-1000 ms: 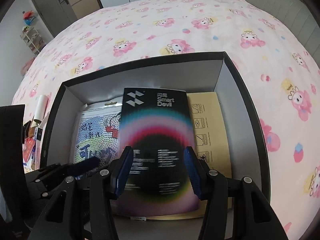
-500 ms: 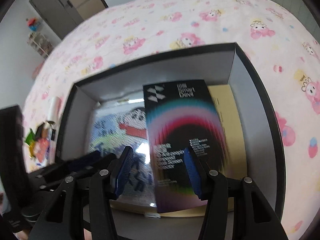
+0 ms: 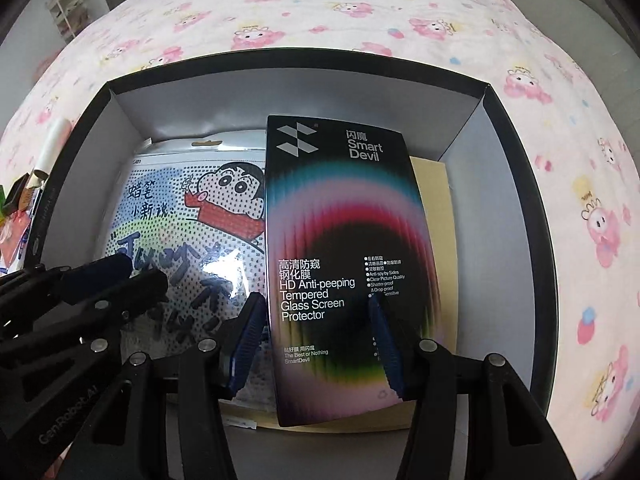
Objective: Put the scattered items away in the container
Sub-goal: 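Lower the Smart Devil box into the black box beside the kit, then open the right gripper and withdraw it from the black box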
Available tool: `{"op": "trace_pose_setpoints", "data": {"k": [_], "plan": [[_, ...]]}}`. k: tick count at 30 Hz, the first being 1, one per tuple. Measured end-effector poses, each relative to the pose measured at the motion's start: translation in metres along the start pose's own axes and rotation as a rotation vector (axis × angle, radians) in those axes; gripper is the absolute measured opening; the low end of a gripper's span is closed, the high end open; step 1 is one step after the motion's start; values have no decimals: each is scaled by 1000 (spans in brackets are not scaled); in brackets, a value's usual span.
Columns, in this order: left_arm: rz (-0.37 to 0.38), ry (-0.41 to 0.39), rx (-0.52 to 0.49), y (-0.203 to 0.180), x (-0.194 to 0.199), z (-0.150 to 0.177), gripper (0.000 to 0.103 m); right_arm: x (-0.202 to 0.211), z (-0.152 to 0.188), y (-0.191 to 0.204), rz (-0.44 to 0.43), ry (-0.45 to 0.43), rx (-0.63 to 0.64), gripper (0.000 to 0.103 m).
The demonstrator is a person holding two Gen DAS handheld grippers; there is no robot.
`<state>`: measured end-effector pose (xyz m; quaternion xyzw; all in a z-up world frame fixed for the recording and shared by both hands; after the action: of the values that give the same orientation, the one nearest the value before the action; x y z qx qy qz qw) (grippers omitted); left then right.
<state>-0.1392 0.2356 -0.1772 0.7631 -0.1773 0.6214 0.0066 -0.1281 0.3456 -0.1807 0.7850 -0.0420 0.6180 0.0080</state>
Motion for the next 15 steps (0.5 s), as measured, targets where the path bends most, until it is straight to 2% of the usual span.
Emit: {"op": "trace_pose_setpoints", "data": {"k": [3,8,11,15], "plan": [[6,3,-5,2,0,0,31,-2,0,-6,0,9,-19,56],[4,9,-24,2,0,2,31,3,1,-28,40,-5,-101,56],[-3,9,-31,0,0,0,32,18,1,-34,-80,-59,-154,56],[-5,-3,-33,-2,2,-7,36,21,2,-47,-120,-70,-231,56]]}}
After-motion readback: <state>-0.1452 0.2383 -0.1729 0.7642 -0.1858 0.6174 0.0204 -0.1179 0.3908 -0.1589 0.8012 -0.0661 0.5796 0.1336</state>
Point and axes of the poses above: each gripper's, at about its wrist camera, not at the fingertips, and x roughly against the way its jaws point, y to its left, z to its underside, the point moved 3 cm from there along -x, roughly the way its jaws point, and after that the axes turned 4 degrees about y, right-handed, at the moved point
